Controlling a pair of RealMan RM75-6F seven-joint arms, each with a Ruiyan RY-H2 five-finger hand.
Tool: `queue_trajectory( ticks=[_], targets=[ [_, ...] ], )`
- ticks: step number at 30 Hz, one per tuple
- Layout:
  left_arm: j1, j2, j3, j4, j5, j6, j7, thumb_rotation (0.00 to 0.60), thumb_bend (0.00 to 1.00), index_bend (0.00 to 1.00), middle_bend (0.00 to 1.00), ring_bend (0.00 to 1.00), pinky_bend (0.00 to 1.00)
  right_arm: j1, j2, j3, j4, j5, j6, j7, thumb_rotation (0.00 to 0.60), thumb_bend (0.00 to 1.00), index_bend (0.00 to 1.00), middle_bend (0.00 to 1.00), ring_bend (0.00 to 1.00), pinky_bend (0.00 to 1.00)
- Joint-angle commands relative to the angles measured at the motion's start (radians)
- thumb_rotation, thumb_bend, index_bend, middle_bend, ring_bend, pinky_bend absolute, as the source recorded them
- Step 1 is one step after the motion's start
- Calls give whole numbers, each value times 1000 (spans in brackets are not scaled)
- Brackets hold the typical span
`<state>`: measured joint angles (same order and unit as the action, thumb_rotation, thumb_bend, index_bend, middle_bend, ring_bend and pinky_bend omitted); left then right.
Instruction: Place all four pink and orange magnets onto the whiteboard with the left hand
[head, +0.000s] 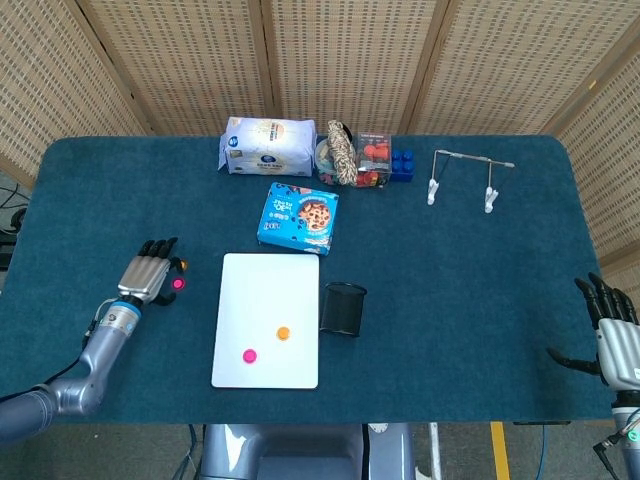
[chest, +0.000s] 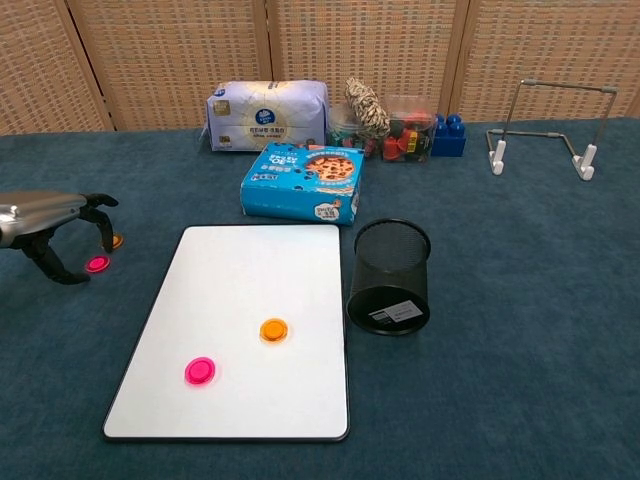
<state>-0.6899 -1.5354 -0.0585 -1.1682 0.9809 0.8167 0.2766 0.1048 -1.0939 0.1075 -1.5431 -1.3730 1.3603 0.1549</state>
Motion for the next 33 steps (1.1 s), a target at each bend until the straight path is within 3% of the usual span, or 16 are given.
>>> queue_trajectory(
  ticks=[1,5,12,20,27,33],
  targets=[
    [-2,-19,-6,21,1,-7,5,600,310,389,0,0,0,0,0,0,0,0,-1,1,600,53,0,0,0,0],
    [2,-27,-7,31,3,-10,11,600,311,410,0,0,0,0,1,0,1,0,-1,3,600,53,0,0,0,0],
    [11,-30,-13,39,10,-10,8,600,320,538,0,0,0,0,1,0,1,-1,0,5,600,53,0,0,0,0],
    [22,-9,-24,13,22,0,0,600,321,560,0,0,0,0,1,0,1,-2,0,7,600,53,0,0,0,0],
    [30,69,-45,-137,61,56,3,600,318,560,0,0,0,-1,1,0,1,-4,4,10,600,53,0,0,0,0],
    [36,125,-20,-286,98,76,43,600,315,559,0,0,0,-2,1,-1,4,-8,6,14,600,53,0,0,0,0]
  ],
)
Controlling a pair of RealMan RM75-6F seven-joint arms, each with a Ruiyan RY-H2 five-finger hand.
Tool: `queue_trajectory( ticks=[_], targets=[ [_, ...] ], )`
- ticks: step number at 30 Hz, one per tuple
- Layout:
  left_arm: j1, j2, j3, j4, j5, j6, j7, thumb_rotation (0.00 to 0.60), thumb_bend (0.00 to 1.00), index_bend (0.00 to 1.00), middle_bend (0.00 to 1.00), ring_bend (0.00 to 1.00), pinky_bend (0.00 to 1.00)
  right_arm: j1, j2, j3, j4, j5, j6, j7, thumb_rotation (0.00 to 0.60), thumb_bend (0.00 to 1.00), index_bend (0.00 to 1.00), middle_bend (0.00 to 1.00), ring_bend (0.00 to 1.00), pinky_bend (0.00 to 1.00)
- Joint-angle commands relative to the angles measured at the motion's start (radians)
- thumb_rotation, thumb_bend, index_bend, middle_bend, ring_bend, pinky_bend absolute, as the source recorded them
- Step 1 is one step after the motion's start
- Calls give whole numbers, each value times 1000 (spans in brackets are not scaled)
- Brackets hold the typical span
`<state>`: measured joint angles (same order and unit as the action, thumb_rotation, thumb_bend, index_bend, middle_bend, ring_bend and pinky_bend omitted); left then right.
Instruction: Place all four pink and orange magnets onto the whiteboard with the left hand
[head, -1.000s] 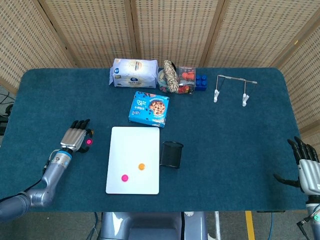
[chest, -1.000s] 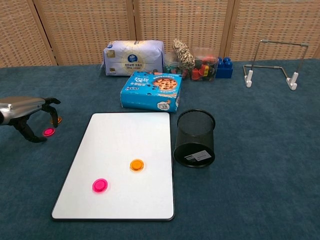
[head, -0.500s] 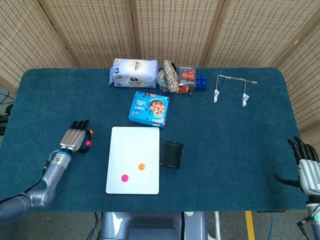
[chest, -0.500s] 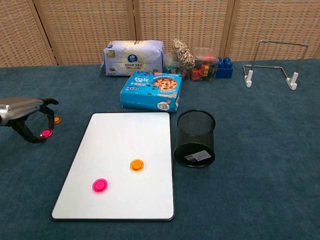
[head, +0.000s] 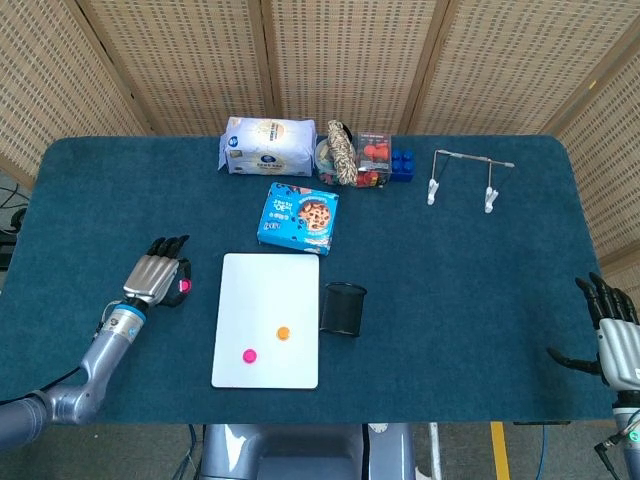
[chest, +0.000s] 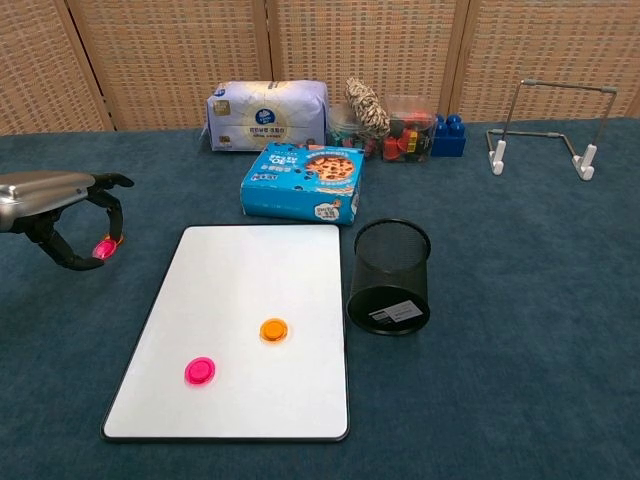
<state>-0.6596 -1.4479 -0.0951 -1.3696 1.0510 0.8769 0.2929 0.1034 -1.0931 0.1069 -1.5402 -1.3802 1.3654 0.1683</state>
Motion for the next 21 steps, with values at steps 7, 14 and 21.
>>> queue_trajectory(
  ticks=[7,14,21],
  targets=[
    [-3,36,58,-181,44,4,94,600,310,560,0,0,0,-1,0,0,3,-4,3,6,600,53,0,0,0,0],
    [-28,-8,55,-187,43,-21,102,600,282,541,0,0,0,-1,-2,0,5,-5,6,5,600,53,0,0,0,0],
    [-45,-26,31,-182,27,-23,86,600,216,96,0,0,0,-1,-1,0,6,-5,6,9,600,53,0,0,0,0]
  ],
)
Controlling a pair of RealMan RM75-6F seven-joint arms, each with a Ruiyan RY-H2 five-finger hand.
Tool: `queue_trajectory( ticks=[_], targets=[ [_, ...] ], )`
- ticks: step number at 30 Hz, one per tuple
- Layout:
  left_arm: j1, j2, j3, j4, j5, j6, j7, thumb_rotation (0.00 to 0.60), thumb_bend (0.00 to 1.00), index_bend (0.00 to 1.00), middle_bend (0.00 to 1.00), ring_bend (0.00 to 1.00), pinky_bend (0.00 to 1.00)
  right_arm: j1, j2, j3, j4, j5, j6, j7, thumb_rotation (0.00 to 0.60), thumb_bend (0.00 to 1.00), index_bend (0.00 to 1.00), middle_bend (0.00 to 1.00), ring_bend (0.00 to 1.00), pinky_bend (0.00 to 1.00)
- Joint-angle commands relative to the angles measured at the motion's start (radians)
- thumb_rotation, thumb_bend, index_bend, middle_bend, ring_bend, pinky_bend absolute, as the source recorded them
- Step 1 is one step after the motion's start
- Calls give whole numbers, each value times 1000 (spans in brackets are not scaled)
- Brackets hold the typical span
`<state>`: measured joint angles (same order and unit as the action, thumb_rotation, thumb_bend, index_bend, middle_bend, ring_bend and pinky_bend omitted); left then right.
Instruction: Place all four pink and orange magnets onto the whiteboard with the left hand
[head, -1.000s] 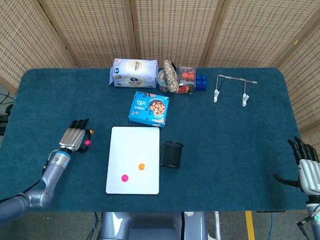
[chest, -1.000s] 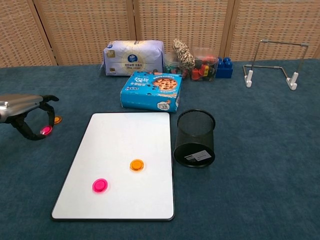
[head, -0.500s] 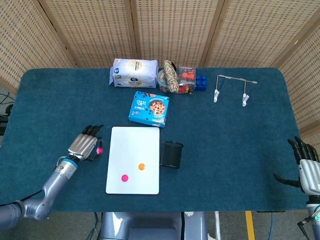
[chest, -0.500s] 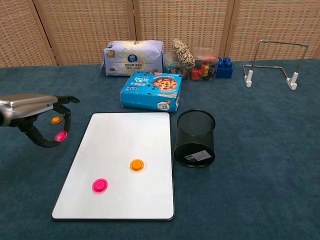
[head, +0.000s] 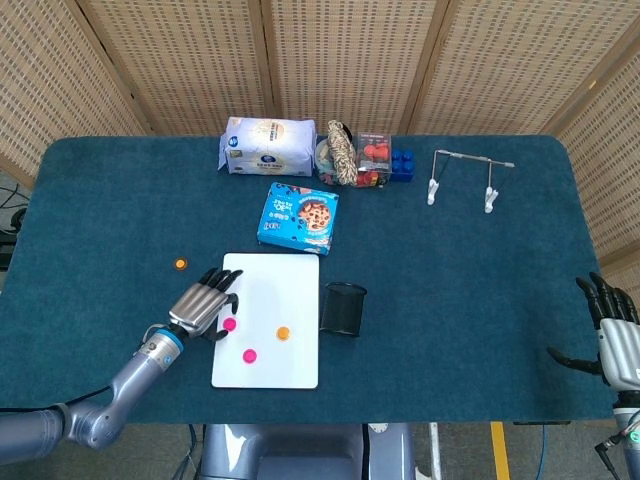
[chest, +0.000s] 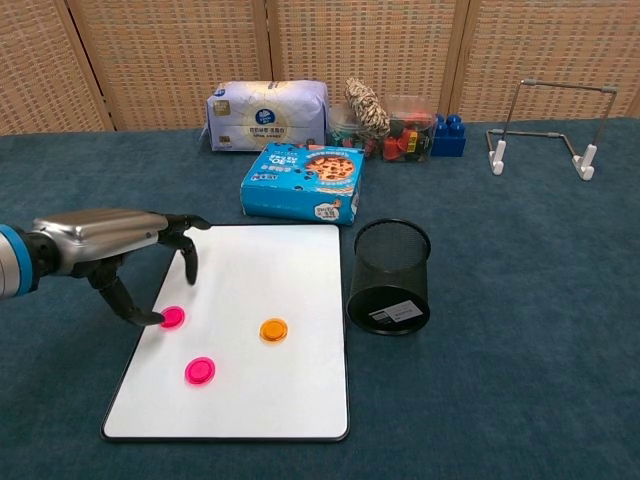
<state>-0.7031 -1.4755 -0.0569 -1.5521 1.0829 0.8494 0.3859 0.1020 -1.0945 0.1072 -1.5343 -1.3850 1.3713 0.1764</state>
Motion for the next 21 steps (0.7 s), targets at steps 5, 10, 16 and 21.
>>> queue_trajectory(
  ticks=[5,10,16,21],
  targets=[
    [9,22,-39,41,-12,47,-43,600,228,89,0,0,0,0,1,-1,1,-1,-1,3,600,53,0,0,0,0],
    [18,35,-53,116,-51,48,-63,600,262,219,0,0,0,0,1,-1,1,0,-3,1,600,53,0,0,0,0],
    [23,13,-64,269,-121,-5,-105,600,291,304,0,0,0,1,1,-2,-2,1,-4,-9,600,53,0,0,0,0],
    [11,-44,-76,379,-125,-25,-124,600,290,307,0,0,0,1,0,-1,-6,5,-4,-19,600,53,0,0,0,0]
  ],
)
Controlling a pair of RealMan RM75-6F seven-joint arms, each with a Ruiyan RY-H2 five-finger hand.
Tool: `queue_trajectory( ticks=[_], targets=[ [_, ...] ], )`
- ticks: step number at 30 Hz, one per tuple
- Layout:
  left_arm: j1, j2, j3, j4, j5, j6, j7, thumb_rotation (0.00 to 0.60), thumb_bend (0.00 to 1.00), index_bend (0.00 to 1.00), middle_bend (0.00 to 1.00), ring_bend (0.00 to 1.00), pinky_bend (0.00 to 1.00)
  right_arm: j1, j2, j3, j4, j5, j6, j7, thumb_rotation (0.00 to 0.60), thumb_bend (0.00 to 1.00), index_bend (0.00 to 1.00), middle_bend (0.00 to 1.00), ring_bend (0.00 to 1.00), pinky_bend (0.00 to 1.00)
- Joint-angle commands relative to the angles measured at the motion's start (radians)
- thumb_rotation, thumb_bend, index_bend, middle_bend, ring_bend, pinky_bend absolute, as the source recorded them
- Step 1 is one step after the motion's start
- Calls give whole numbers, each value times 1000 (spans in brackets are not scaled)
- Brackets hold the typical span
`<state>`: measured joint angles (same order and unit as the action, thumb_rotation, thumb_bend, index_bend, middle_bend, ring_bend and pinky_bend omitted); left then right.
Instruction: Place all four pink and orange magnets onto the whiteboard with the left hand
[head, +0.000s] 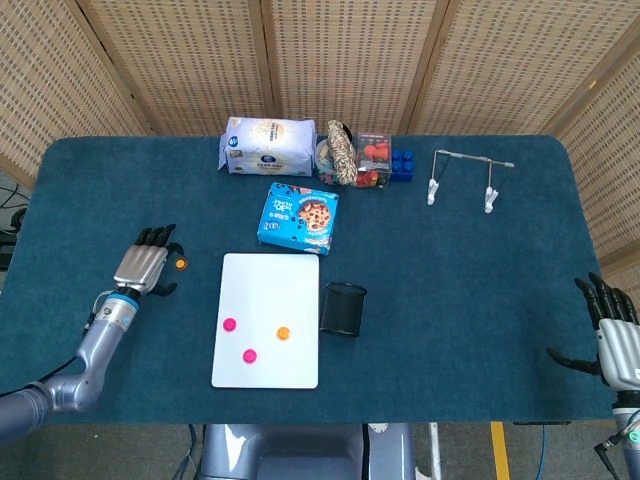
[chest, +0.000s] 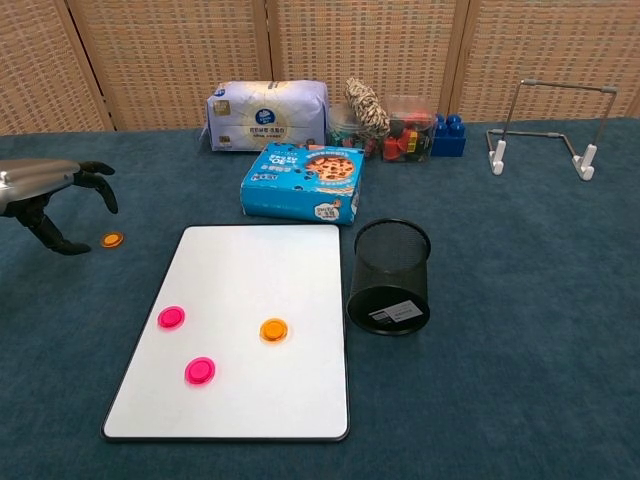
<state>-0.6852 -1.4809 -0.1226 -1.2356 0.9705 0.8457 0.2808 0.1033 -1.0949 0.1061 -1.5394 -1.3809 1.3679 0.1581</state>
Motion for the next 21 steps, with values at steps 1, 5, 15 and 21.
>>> queue_trajectory(
  ticks=[1,5,15,21],
  targets=[
    [-9,-47,-12,77,-14,-26,-22,600,291,308,0,0,0,0,0,1,-1,2,-1,-1,600,53,0,0,0,0],
    [-17,-79,-18,129,-16,-44,-31,600,306,322,0,0,0,0,0,1,-2,4,-3,-3,600,53,0,0,0,0],
    [-25,-109,-37,174,-22,-50,-29,600,364,374,0,0,0,1,2,0,-2,4,-7,4,600,53,0,0,0,0],
    [-27,-117,-40,190,-30,-61,-18,600,369,378,0,0,0,1,3,0,-3,4,-7,4,600,53,0,0,0,0]
  ],
)
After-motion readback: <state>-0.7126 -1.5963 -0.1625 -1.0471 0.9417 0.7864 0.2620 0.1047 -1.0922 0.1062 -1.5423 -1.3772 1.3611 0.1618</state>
